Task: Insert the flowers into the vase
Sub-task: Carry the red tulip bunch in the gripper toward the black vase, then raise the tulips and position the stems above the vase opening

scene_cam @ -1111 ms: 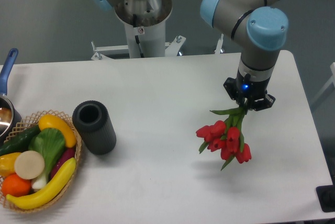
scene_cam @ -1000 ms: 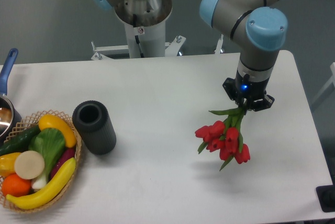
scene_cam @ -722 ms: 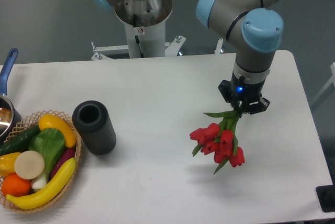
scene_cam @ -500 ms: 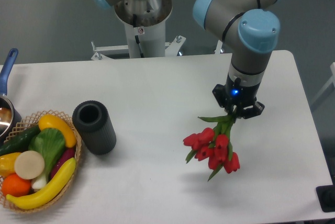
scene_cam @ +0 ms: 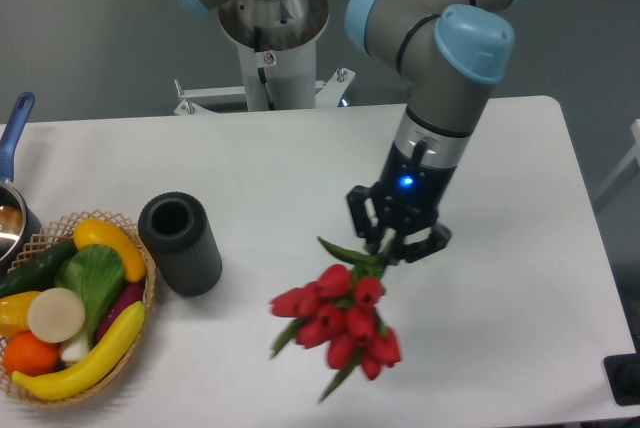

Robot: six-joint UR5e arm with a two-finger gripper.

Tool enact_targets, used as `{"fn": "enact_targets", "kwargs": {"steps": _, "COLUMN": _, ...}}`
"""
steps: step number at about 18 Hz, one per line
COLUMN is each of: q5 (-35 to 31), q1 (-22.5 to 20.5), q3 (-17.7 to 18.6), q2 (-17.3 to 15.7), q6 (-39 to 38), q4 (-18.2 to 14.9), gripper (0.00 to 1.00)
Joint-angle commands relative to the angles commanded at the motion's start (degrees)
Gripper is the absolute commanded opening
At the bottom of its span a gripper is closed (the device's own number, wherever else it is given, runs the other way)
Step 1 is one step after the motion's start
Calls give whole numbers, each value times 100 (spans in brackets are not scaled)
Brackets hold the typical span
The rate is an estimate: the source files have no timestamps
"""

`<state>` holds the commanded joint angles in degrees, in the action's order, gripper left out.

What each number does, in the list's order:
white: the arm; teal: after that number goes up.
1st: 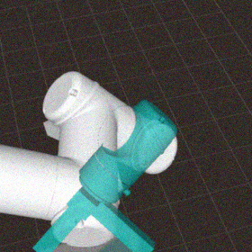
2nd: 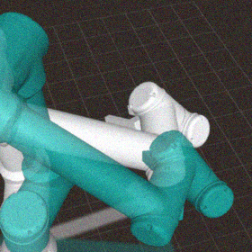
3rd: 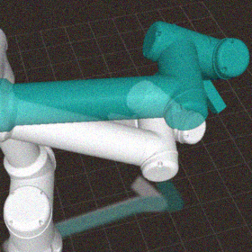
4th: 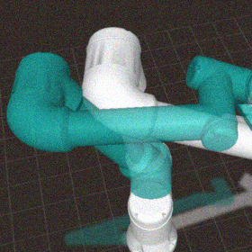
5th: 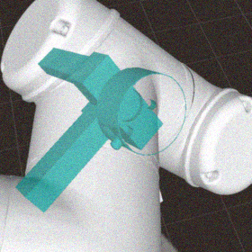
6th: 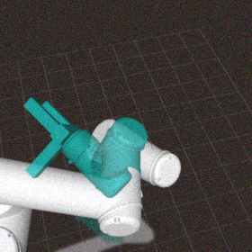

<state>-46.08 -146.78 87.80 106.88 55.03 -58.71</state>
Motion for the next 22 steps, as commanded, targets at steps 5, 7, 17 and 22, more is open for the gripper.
{"fn": "enact_targets", "kwargs": {"steps": 5, "q5": 1546, "q1": 308, "q3": 78, "q2": -26, "q6": -422, "q4": 683, "gripper": 0}}
{"fn": "enact_targets", "kwargs": {"steps": 7, "q5": 2031, "q1": 334, "q3": 324, "q2": -53, "q6": -441, "q4": 1289, "gripper": 0}}
{"fn": "enact_targets", "kwargs": {"steps": 17, "q5": 3236, "q1": 492, "q3": 1415, "q2": -729, "q6": -204, "q4": 1732, "gripper": 0}}
{"fn": "enact_targets", "kwargs": {"steps": 22, "q5": 3325, "q1": 493, "q3": 1739, "q2": -984, "q6": -143, "q4": 1732, "gripper": 1}}
